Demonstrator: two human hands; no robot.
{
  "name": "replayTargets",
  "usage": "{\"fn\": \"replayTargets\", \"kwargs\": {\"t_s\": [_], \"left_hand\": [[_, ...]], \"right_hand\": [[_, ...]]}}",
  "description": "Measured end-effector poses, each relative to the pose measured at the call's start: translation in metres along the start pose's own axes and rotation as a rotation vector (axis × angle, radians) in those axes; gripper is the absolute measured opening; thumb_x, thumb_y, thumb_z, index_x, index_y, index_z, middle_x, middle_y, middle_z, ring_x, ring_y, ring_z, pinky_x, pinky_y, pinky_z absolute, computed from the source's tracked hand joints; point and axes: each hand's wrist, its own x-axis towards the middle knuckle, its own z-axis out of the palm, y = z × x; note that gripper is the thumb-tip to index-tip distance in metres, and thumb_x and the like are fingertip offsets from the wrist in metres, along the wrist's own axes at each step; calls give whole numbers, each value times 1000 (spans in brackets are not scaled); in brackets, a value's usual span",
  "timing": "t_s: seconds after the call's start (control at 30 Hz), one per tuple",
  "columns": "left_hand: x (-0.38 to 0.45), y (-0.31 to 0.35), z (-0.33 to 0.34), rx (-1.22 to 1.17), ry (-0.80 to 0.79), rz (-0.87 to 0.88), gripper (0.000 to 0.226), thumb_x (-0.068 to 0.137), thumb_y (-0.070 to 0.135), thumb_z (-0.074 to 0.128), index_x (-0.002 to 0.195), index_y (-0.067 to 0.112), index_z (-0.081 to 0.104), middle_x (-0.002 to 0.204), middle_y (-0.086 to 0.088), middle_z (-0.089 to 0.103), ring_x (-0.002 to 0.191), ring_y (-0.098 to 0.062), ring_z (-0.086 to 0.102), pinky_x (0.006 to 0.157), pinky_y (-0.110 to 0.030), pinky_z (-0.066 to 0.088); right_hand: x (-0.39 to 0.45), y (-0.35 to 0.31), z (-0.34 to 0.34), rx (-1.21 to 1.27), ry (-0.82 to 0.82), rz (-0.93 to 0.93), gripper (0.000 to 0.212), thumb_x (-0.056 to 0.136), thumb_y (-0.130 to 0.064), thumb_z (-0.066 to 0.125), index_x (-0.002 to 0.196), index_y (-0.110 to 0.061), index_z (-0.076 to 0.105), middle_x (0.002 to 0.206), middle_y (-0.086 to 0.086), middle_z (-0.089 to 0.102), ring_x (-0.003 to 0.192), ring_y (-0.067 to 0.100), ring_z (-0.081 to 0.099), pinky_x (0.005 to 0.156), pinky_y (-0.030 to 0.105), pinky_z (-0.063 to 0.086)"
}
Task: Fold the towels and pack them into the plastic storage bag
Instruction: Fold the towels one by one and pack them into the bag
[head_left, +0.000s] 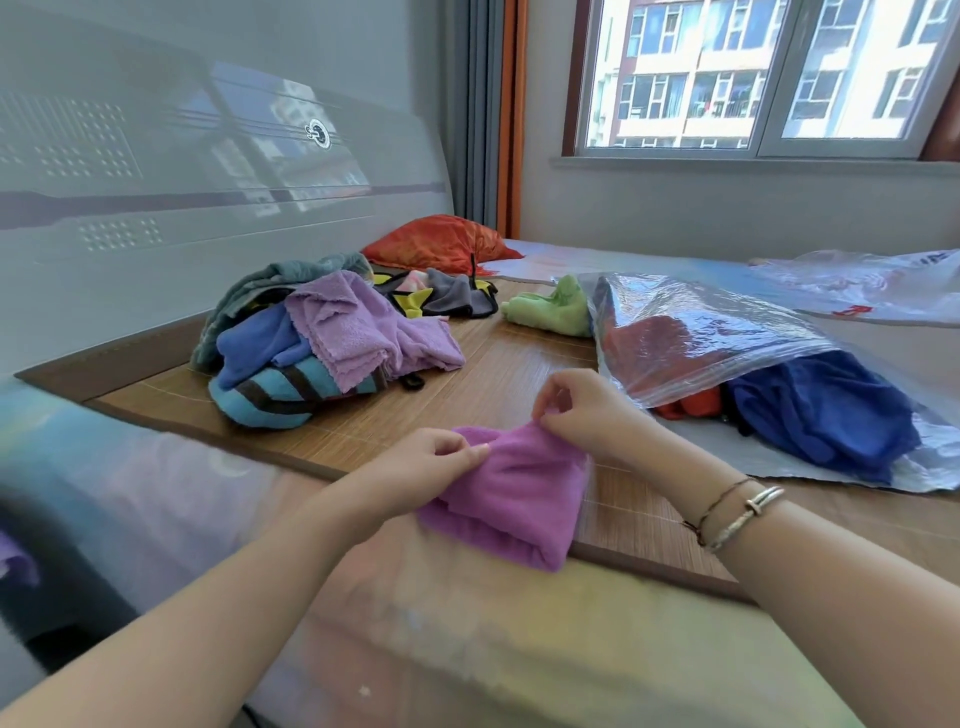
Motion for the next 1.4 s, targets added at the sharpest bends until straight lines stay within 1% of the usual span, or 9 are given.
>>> {"fn": "replayTargets", "kwargs": {"t_s": [0.17, 0.3, 0.5, 0.63, 0.7, 0.93, 1.13, 1.23, 1.4], "left_hand": [[1, -3, -4, -497, 100, -83, 28, 97, 17, 52, 69, 14, 51, 66, -1, 54, 44, 0, 50, 39, -10, 36], [0, -10, -4, -598, 139, -110, 14, 89, 3, 62, 81, 9, 52, 68, -5, 56, 40, 1, 52, 38, -11, 38], [9, -14, 3, -505, 268, -42, 20, 88, 4, 64, 88, 15, 48, 82, -6, 57, 64, -11, 54, 47, -16, 45], [9, -18, -4, -286, 574, 120, 26, 92, 8, 58, 90, 21, 36, 81, -6, 51, 73, -19, 53, 68, -45, 52], [4, -25, -5, -65, 632, 193, 24, 92, 7, 56, 94, 18, 35, 78, -2, 51, 69, -17, 52, 66, -31, 48], [-2, -57, 7, 551, 477, 25, 7, 95, 22, 48, 93, 21, 42, 102, 0, 54, 96, -24, 55, 82, -38, 43], [9, -19, 19, 203, 344, -33, 33, 90, 44, 57, 103, 14, 53, 107, -3, 59, 99, -21, 58, 90, -35, 47], [16, 15, 47, 17, 238, 45, 44, 88, 47, 59, 113, 12, 51, 112, 0, 56, 105, -18, 56, 90, -33, 45], [43, 74, 100, 140, 374, 362, 54, 84, 45, 66, 124, 14, 48, 124, -1, 51, 116, -19, 48, 96, -35, 40]], "right_hand": [[18, -19, 19, 450, 144, -183, 38, 82, 12, 48, 85, -26, 50, 95, -2, 60, 86, 14, 64, 74, 19, 49], [19, -2, 44, 227, 44, -126, 36, 84, 6, 50, 106, -22, 49, 125, 3, 49, 116, 16, 52, 88, 23, 41], [-4, 8, 64, -67, -98, -137, 37, 98, -26, 44, 133, -15, 42, 136, 9, 48, 119, 24, 50, 100, 32, 37], [-9, 12, 73, -78, -120, 9, 62, 99, -50, 30, 145, -9, 31, 149, 12, 40, 136, 24, 37, 113, 33, 26], [-10, 13, 75, -114, -106, 23, 68, 98, -56, 29, 147, -9, 28, 151, 10, 37, 138, 24, 35, 114, 34, 23], [-3, 15, 66, -199, -212, 192, 88, 68, -77, 57, 125, -10, 52, 122, 9, 57, 115, 27, 53, 96, 39, 44], [-31, 16, 9, 101, -391, 251, 31, 69, -43, 71, 88, -19, 66, 92, 0, 68, 91, 18, 66, 80, 31, 52], [-61, 25, -32, 201, -385, 239, 35, 60, -35, 59, 86, -13, 67, 86, 1, 69, 86, 17, 67, 82, 34, 54], [-90, 74, -112, 92, -143, 300, 32, 63, -29, 60, 87, -8, 56, 84, 4, 57, 80, 17, 55, 71, 33, 44]]}}
